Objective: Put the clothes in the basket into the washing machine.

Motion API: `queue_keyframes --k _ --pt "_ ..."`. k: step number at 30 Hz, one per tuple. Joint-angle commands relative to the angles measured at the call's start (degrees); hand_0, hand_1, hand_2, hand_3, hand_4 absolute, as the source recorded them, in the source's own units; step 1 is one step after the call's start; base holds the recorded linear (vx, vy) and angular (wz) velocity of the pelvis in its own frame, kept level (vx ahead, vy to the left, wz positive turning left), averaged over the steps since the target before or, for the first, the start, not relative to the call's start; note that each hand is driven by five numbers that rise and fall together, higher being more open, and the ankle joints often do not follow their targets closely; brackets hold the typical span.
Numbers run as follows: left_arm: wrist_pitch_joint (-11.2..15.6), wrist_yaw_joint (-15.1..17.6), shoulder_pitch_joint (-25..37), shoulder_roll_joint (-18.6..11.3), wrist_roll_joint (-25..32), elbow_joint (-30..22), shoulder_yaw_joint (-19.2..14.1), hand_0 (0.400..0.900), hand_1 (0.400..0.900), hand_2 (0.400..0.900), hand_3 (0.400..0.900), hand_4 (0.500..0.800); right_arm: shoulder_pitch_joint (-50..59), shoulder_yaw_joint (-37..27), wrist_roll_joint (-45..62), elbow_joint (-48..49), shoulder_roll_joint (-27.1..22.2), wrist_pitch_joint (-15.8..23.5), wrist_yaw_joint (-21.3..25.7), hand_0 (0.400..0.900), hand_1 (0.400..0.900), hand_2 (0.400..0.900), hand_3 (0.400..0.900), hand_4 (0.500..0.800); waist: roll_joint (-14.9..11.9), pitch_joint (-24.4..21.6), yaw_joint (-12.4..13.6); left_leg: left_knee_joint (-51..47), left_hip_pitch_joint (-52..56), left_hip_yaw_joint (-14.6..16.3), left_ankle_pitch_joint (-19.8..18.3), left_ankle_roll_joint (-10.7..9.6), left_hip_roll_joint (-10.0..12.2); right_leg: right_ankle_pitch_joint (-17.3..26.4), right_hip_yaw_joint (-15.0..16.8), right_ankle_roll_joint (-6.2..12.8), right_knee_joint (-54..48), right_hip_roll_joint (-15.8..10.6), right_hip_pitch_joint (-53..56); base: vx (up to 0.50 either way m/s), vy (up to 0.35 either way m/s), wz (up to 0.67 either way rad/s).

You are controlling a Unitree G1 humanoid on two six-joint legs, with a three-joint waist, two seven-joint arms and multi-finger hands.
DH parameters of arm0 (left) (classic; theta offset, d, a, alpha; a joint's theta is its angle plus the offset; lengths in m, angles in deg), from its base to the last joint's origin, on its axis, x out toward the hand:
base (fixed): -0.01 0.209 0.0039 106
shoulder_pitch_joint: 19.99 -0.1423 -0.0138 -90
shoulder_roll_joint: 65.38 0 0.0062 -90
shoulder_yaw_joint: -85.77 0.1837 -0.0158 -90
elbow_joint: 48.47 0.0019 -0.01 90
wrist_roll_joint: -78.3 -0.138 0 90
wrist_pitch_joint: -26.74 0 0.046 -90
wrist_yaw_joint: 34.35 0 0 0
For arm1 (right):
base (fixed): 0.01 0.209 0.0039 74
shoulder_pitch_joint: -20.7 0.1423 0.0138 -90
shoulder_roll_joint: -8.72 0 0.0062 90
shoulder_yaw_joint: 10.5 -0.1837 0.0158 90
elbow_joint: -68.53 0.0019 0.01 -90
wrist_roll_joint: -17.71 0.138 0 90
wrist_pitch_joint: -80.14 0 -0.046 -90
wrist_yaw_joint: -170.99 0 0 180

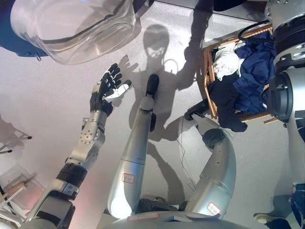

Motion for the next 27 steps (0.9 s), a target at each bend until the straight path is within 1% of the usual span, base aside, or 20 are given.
queue_keyframes --k 1,2,3,5,6,8,11,16,20,22,23,25,27 --pt "4.85 -0.59 -5.9 -0.54 0.55 -0.39 2.3 0.9 0.9 0.9 0.9 0.8 -3.12 5.16 -2.22 4.98 0.24 6.6 -1.35 0.4 0.4 0.4 0.4 0.5 3.59 -12.42 -2.05 5.49 -2.71 1.94 -7.06 1.23 -1.48 -0.33 3.5 14.66 2.98 0.72 -7.01 0.0 0.0 0.0" --pt "4.8 -0.69 -5.87 -0.42 0.6 -0.39 2.4 0.9 0.9 0.9 0.9 0.8 -3.35 4.96 -3.09 3.39 0.58 5.75 -1.24 0.4 0.4 0.4 0.4 0.5 3.69 -12.36 -2.07 5.42 -2.8 1.99 -7.04 1.29 -1.51 -0.34 3.41 14.64 2.95 0.71 -7.01 0.0 0.0 0.0" --pt "4.74 -0.72 -5.89 -0.33 0.71 -0.25 2.49 0.9 0.9 0.9 0.9 0.8 -3.34 4.93 -3.75 1.63 1.02 4.77 -1.4 0.9 0.9 0.9 0.9 0.8 3.75 -12.32 -2.06 5.42 -2.86 2.0 -7.03 1.29 -1.5 -0.31 3.45 14.62 2.97 0.7 -7.12 0.0 0.0 0.0" --pt "4.61 -0.61 -5.92 -0.26 0.94 -0.07 2.38 0.9 0.9 0.9 0.9 0.8 -2.84 5.88 -7.4 -3.26 1.33 2.09 -0.68 0.9 0.9 0.9 0.9 0.8 3.76 -12.14 -2.12 5.49 -3.1 2.14 -7.02 1.29 -1.56 -0.3 3.57 14.52 2.96 0.65 -7.21 -0.01 0.011 -0.03" --pt "4.51 -0.06 -5.96 -0.5 1.03 0.13 2.19 0.9 0.9 0.9 0.9 0.8 -2.35 6.94 -11.89 -7.81 1.71 -0.65 0.68 0.9 0.9 0.9 0.9 0.8 3.76 -12.02 -2.12 5.51 -3.26 2.33 -7.04 1.3 -1.63 -0.26 3.63 14.36 3.06 0.73 -7.31 -0.02 0.02 -0.05" --pt "4.36 0.34 -5.87 -0.16 0.79 -0.28 2.17 0.9 0.9 0.9 0.9 0.8 -1.8 6.32 -11.65 -8.37 2.77 -1.0 1.09 0.9 0.9 0.9 0.9 0.8 3.97 -11.84 -2.17 5.66 -3.37 2.42 -7.15 1.42 -1.7 -0.12 3.66 14.27 3.07 0.77 -7.41 -0.01 0.013 -0.03" --pt "4.17 0.61 -6.11 -0.41 0.34 -0.55 1.86 0.9 0.9 0.9 0.9 0.8 -1.23 6.62 -12.41 -9.24 2.99 -1.73 0.97 0.9 0.9 0.9 0.9 0.8 4.02 -11.98 -2.26 5.85 -3.45 2.49 -7.17 1.43 -1.8 -0.01 3.72 14.25 3.04 0.97 -7.51 0.0 0.0 0.0" --pt "4.16 1.11 -6.27 -0.45 -0.11 -0.75 1.48 0.9 0.9 0.9 0.9 0.8 -1.47 6.44 -10.69 -8.34 3.28 -1.58 0.63 0.9 0.9 0.9 0.9 0.8 3.98 -12.02 -2.84 6.17 -3.19 2.62 -7.35 1.47 -1.84 0.24 3.95 14.22 3.04 1.1 -7.38 0.0 0.009 -0.03" --pt "4.22 1.85 -6.16 -0.6 -0.06 -0.71 1.03 0.9 0.9 0.9 0.9 0.8 -3.16 6.58 -7.37 -2.51 4.73 0.63 0.38 0.9 0.9 0.9 0.9 0.8 3.59 -11.58 -3.98 5.77 -2.23 3.18 -7.27 1.49 -1.54 0.9 3.92 14.22 2.3 1.74 -6.43 -0.02 0.035 -0.12" --pt "4.35 2.32 -6.67 -0.51 0.13 -0.9 0.2 0.9 0.9 0.9 0.9 0.8 -4.56 6.94 -7.53 3.04 5.52 2.12 0.94 0.9 0.9 0.9 0.9 0.8 3.43 -11.35 -4.73 5.21 -1.63 3.34 -7.11 1.51 -1.38 1.18 3.96 14.19 1.93 2.17 -6.02 -0.02 0.071 -0.23" --pt "4.39 2.74 -6.98 -0.15 0.23 -1.03 -0.19 0.9 0.9 0.9 0.9 0.8 -6.15 5.99 -6.45 6.58 6.09 3.31 1.38 0.9 0.9 0.9 0.9 0.8 3.31 -11.13 -5.38 5.08 -1.3 3.44 -7.1 1.51 -1.3 1.43 3.89 14.13 1.54 2.42 -5.72 -0.02 0.081 -0.27" --pt "4.17 3.49 -7.3 -0.05 0.31 -0.7 -0.91 0.9 0.9 0.9 0.9 0.8 -8.8 5.76 -7.1 12.12 6.97 3.9 1.91 0.9 0.9 0.9 0.9 0.8 2.97 -10.8 -6.27 4.15 -0.4 3.8 -6.86 1.52 -1.04 1.94 3.76 14.24 0.69 2.89 -4.85 -0.03 0.079 -0.27" --pt "3.94 4.26 -7.65 0.41 0.32 -0.43 -1.92 0.9 0.9 0.9 0.9 0.8 -12.85 4.51 -7.67 19.75 8.51 4.89 2.79 0.9 0.9 0.9 0.9 0.8 2.65 -10.28 -7.71 2.83 0.81 4.32 -6.47 1.5 -0.67 2.59 3.5 14.33 -0.8 3.4 -3.33 -0.05 0.082 -0.27"
